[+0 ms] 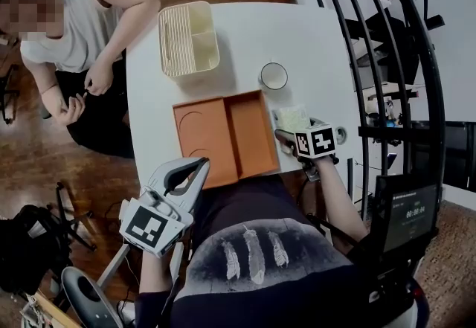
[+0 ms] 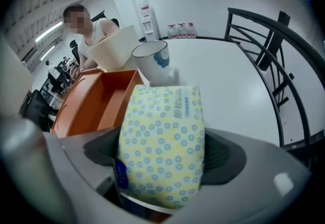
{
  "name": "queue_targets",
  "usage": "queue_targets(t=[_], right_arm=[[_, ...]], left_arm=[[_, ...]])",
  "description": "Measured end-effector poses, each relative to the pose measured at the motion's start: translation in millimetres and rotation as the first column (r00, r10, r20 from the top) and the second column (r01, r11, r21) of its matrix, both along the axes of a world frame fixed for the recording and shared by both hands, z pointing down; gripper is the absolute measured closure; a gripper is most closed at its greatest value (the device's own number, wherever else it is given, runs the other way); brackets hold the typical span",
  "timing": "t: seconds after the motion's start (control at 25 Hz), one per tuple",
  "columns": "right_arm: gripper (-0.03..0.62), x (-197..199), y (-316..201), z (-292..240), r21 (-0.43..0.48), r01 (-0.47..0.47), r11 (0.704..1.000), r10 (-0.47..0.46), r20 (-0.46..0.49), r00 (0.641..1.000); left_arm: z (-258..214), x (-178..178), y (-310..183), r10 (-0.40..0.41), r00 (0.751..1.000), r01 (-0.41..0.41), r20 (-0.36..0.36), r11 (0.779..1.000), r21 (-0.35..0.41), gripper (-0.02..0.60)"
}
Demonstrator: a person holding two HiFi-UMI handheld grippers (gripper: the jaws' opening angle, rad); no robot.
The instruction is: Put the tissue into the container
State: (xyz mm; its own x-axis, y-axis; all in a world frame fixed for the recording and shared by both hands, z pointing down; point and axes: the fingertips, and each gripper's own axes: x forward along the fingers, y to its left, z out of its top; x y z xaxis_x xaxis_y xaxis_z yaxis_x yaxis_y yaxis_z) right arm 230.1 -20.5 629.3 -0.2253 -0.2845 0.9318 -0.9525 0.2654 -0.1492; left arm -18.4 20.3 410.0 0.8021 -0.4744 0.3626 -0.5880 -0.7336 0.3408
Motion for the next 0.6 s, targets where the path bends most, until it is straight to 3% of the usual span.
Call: queue_targets(t=[0.2, 0.4, 0.6], right_arm=[[0.115, 1, -6, -15, 0.050, -0.019, 0.999, 0.019, 0.006, 1.000], [0.115, -14, -18, -78, 0.177, 0.001, 0.984, -0.008, 0.036, 0.999], [0.115, -39, -33, -138, 0.281, -0.003, 0.960, -0.034, 0.129, 0.991]], left_arm=[[-3, 0, -4, -0.010, 1.000, 0.010, -0.002, 1.000, 0.011, 0.568], [-9, -14, -4, -0.033, 0.999, 0.034, -0.017, 0.999, 0.024, 0.568], [-8, -10, -4, -0.027, 1.000, 0.027, -0.015, 0.999, 0.026, 0.568]])
